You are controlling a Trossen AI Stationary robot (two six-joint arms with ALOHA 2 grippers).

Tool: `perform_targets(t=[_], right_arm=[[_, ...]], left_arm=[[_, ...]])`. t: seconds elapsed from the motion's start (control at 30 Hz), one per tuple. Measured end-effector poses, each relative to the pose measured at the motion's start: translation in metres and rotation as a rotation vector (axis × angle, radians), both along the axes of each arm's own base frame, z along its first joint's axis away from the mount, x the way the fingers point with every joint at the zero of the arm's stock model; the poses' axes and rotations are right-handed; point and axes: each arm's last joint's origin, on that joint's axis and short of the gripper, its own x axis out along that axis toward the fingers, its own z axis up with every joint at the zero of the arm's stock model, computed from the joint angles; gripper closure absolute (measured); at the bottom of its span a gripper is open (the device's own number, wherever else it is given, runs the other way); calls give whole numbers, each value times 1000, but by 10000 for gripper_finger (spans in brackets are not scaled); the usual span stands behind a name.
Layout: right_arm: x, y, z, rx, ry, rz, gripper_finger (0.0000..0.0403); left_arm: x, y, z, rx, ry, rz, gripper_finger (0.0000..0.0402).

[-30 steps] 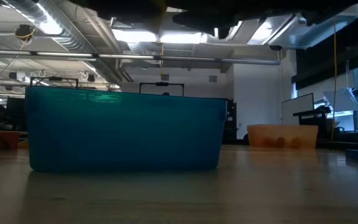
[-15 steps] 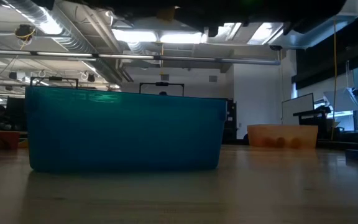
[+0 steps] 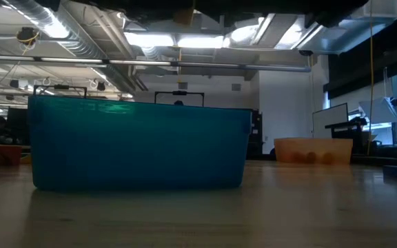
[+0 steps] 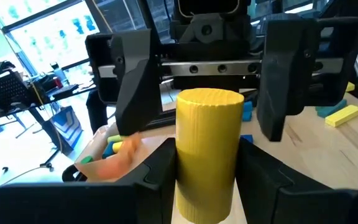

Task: Sort blocks by size
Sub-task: Put the yellow cylindrical block into the orange bin

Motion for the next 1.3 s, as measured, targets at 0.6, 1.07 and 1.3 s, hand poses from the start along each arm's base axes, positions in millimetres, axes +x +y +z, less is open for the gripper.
perform_targets(t=[0.6, 1.07, 1.3], right_arm=[[0, -2, -3, -55, 56, 6, 268], [-56, -23, 41, -109, 269, -401, 267], [-86, -68, 41, -118, 469, -698, 266]], left_arm=[[-1, 2, 0, -62, 1, 16, 187], [-42, 12, -7, -157, 281, 246, 138], [-42, 13, -17, -191, 345, 281, 137]])
